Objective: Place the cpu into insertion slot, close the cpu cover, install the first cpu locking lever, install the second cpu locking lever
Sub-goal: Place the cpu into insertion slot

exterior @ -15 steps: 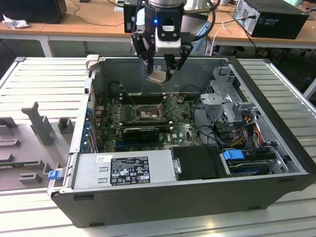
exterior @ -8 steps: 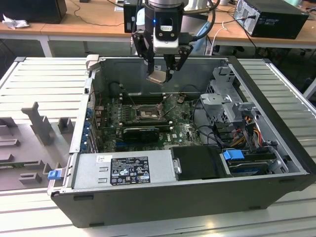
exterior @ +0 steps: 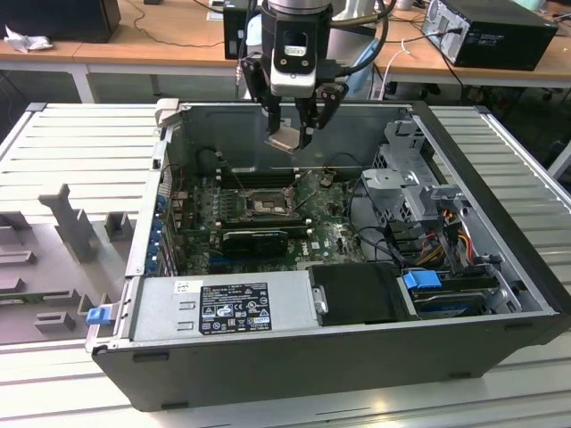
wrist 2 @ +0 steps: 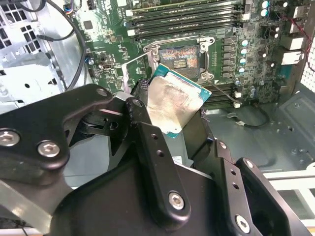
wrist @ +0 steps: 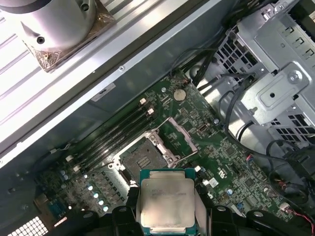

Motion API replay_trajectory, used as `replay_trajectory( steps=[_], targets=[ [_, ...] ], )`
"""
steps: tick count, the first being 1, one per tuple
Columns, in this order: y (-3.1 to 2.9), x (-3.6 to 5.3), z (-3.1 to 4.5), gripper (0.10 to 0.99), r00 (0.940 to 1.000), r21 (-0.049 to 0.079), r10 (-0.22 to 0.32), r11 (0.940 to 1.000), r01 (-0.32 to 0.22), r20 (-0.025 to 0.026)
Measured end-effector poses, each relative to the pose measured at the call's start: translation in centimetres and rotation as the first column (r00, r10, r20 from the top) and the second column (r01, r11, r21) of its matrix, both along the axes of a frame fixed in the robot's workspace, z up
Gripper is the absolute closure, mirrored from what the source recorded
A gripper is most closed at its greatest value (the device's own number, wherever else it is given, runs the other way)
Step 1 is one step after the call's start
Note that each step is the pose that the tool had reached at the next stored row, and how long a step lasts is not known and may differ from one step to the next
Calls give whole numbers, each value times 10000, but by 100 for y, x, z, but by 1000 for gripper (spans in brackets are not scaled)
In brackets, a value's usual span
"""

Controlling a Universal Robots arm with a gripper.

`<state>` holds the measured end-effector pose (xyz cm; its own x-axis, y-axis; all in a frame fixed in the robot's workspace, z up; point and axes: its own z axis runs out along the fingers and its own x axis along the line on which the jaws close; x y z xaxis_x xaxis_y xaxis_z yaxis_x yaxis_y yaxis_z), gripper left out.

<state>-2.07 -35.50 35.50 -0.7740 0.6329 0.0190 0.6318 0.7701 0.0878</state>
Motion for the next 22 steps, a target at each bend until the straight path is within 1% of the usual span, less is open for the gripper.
replay_trajectory(
  steps=[5, 8, 14, 18, 22],
  targets=[
    [0, 0, -2, 557, 9989, 0, -473, 9989, 473, 0],
    [0, 0, -3, 557, 9980, 0, -640, 9980, 640, 0],
    [0, 0, -4, 557, 9944, 0, -1059, 9944, 1059, 0],
    [0, 0, -5, 557, 9907, -1, -1364, 9907, 1364, 0],
    [0, 0, -6, 557, 9841, -2, -1777, 9841, 1777, 0]
  ],
)
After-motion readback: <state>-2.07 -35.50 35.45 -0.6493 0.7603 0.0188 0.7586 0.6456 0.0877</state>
